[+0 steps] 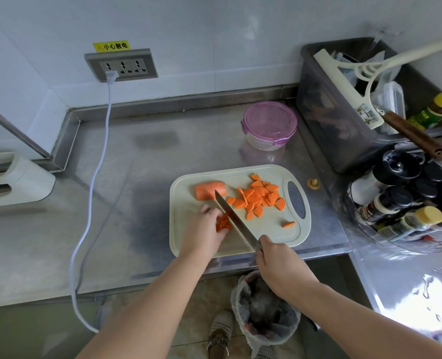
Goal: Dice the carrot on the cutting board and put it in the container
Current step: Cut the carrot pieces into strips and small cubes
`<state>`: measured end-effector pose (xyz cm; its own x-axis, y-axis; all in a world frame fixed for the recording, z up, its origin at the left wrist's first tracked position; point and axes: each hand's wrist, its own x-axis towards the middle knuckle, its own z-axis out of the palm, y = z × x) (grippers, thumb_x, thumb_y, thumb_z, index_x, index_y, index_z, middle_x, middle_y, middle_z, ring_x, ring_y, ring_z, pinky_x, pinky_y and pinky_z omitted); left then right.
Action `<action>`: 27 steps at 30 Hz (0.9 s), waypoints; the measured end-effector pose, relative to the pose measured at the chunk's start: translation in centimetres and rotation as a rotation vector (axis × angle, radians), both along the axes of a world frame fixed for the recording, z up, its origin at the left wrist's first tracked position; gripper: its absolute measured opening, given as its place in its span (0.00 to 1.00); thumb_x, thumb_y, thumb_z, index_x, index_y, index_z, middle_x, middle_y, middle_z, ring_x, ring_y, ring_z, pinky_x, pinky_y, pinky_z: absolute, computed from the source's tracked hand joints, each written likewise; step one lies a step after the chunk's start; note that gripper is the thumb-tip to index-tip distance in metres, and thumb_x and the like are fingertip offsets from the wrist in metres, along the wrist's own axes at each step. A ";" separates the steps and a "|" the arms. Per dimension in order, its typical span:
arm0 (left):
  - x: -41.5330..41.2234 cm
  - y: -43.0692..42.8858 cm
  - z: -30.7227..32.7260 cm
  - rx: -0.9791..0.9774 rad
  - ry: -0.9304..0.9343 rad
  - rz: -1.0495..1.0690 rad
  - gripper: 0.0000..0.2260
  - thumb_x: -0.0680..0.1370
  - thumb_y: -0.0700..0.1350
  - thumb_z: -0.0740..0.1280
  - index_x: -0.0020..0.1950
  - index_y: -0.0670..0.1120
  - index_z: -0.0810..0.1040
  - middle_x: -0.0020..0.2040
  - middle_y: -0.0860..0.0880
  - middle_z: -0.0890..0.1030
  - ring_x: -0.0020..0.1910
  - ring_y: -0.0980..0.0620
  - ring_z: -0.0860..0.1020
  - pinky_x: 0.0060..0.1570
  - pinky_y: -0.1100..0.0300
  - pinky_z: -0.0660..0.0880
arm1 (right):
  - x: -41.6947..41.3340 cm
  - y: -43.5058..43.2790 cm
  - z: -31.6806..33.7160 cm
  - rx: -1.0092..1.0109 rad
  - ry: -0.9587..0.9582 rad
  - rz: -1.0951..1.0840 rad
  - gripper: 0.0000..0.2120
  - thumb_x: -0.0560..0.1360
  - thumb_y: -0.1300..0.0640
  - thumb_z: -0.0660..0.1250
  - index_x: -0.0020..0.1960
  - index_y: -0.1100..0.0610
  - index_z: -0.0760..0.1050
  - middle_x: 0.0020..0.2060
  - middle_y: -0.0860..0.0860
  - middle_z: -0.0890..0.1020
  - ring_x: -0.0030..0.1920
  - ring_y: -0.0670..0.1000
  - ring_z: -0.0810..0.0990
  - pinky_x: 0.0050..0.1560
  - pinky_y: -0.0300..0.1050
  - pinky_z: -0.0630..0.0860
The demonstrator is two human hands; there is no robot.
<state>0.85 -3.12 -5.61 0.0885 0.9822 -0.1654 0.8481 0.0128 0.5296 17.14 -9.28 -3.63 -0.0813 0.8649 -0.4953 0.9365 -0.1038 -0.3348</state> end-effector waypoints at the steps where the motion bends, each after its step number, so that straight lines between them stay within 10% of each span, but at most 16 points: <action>1: -0.1 0.0 0.0 -0.008 0.005 -0.004 0.13 0.74 0.46 0.71 0.58 0.47 0.77 0.60 0.51 0.74 0.52 0.51 0.78 0.52 0.57 0.77 | 0.0 0.0 0.0 0.001 0.000 -0.001 0.07 0.81 0.59 0.57 0.59 0.55 0.67 0.43 0.52 0.80 0.39 0.51 0.81 0.41 0.49 0.82; 27: 0.1 -0.5 0.6 -0.064 0.043 0.118 0.15 0.75 0.50 0.70 0.60 0.51 0.73 0.45 0.59 0.76 0.44 0.57 0.76 0.43 0.62 0.73 | -0.5 -0.4 0.4 -0.031 -0.022 0.025 0.11 0.81 0.59 0.58 0.63 0.57 0.66 0.45 0.51 0.79 0.42 0.50 0.81 0.45 0.47 0.82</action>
